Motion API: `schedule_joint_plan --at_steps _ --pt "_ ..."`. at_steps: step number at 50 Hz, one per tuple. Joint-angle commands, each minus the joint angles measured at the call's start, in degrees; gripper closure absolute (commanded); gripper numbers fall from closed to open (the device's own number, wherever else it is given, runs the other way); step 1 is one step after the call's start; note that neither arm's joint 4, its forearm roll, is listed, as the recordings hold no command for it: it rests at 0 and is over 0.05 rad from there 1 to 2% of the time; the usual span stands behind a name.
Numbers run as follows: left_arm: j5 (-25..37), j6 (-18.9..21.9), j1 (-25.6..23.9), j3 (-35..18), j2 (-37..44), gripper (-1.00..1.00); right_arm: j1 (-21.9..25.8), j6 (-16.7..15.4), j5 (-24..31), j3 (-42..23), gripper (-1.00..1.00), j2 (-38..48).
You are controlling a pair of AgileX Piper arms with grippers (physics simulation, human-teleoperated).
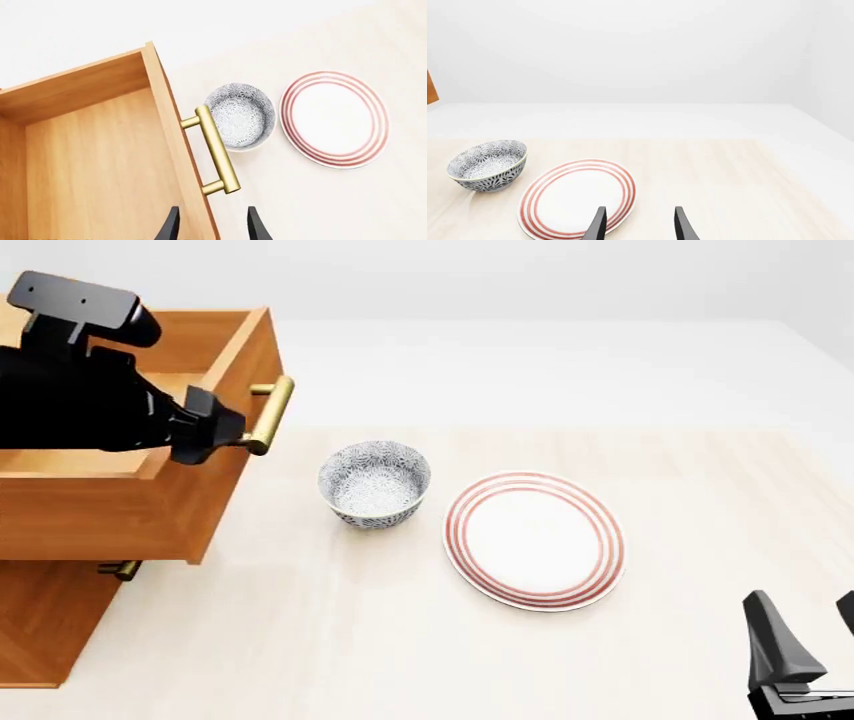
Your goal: Open the top drawer of the cabinet.
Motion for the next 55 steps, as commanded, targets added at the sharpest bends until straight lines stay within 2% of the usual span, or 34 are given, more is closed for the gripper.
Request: schedule_joint_plan --at_steps 1,27,49,55 --pt "1.46 1.26 0.87 -1.07 -1.45 -1.00 -0.01 0.01 0.00 0.00 -1.00 0.00" --pt "3.28 1.69 1.27 -3.10 -5.56 -1.00 -0.01 0.01 0.00 0.00 -1.00 0.00" --pt "5.99 2.67 5.48 -3.51 -14.01 -1.00 -0.03 -0.01 -0.17 -0.01 -1.00 0.18" --pt "6.06 1.81 6.50 -3.50 -16.01 -1.00 -0.03 0.00 -0.10 -0.01 -1.00 0.11"
